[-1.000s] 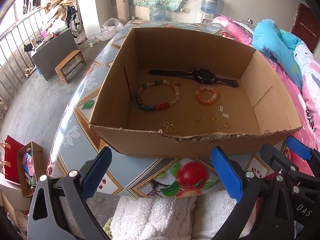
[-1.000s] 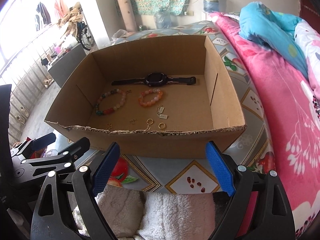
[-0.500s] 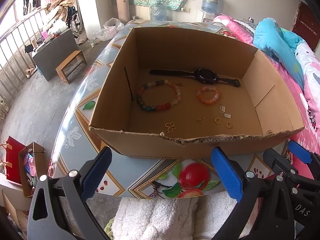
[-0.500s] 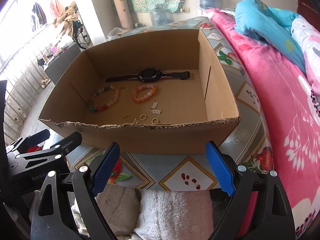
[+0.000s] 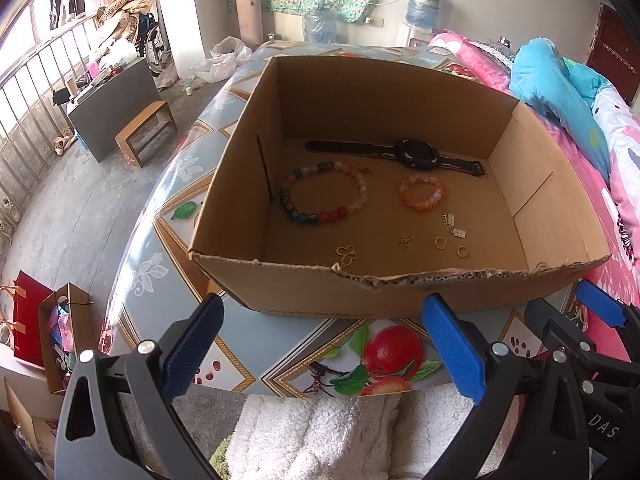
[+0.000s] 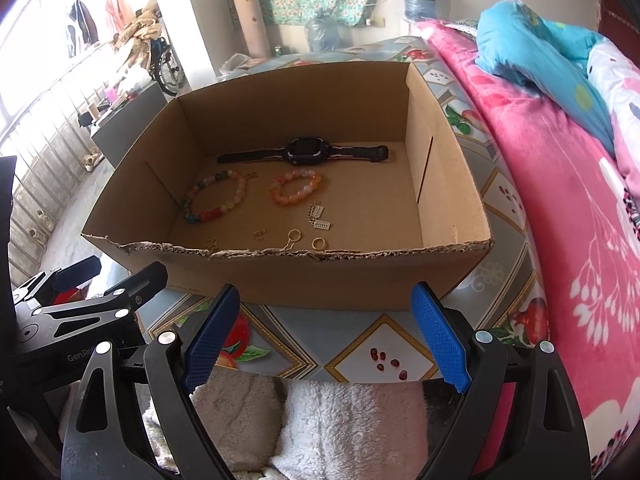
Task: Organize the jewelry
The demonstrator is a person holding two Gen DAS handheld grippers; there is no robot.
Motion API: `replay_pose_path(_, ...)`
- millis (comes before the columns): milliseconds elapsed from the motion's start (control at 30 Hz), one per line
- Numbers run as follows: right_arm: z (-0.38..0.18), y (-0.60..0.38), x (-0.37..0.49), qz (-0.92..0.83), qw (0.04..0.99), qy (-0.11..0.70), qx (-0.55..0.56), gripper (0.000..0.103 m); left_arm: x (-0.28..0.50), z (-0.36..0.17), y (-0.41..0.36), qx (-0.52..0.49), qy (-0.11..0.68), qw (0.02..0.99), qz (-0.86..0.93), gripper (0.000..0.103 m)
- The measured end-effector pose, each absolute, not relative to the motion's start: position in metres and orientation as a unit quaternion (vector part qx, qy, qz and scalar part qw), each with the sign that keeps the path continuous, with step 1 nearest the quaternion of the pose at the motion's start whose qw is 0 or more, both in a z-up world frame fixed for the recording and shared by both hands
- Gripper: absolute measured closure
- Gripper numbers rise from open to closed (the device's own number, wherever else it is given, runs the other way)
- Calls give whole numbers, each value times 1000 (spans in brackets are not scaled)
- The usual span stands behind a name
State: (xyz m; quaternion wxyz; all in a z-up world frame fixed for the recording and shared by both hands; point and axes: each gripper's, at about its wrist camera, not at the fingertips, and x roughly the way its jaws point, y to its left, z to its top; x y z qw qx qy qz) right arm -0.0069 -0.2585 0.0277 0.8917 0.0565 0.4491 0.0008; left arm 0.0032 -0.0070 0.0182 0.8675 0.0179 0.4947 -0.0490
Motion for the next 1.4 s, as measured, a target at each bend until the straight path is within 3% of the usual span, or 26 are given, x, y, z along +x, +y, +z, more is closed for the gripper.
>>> replay_pose_path(1400,27,-253,-5,3,891,451,51,19,2,19,-9,14,493,869,-50,6)
